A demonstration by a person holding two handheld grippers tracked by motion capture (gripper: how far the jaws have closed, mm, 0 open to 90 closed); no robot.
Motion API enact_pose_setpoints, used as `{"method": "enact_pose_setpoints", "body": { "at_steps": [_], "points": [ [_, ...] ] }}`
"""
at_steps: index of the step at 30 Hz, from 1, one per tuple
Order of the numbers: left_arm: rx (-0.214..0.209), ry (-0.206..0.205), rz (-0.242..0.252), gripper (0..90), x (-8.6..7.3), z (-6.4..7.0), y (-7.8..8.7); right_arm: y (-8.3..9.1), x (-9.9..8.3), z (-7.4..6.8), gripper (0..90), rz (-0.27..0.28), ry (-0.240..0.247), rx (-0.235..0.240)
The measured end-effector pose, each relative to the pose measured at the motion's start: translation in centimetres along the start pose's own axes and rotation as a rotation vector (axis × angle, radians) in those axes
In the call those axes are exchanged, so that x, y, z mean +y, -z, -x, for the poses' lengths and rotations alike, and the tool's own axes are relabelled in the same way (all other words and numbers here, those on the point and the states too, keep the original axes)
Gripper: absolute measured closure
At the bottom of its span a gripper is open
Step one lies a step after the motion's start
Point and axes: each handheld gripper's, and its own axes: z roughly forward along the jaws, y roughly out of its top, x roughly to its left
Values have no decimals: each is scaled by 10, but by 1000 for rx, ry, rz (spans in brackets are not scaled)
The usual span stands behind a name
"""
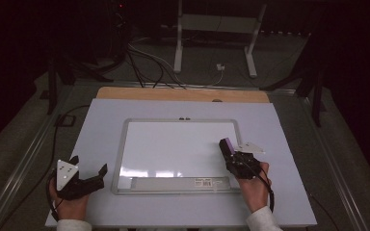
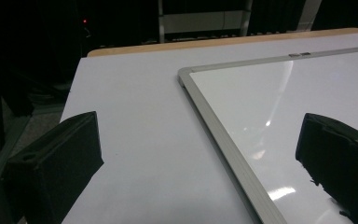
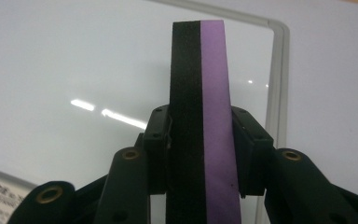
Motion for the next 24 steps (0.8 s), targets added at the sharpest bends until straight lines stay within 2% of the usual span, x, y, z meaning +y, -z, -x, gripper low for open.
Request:
{"method": "enact_pose_setpoints", "body": {
  "at_steps": [12,16,24],
  "points": [
    [1,-4,0,10,0,1,1,6,-20,8,638,-34,-24,-18],
    [2,-3,0,10,1,1,1,8,-25,10,638,-46,-47,-15],
    [0,-5,0,10,1,2,1,13,-33,9,637,-53,-70,-21]
  ]
}}
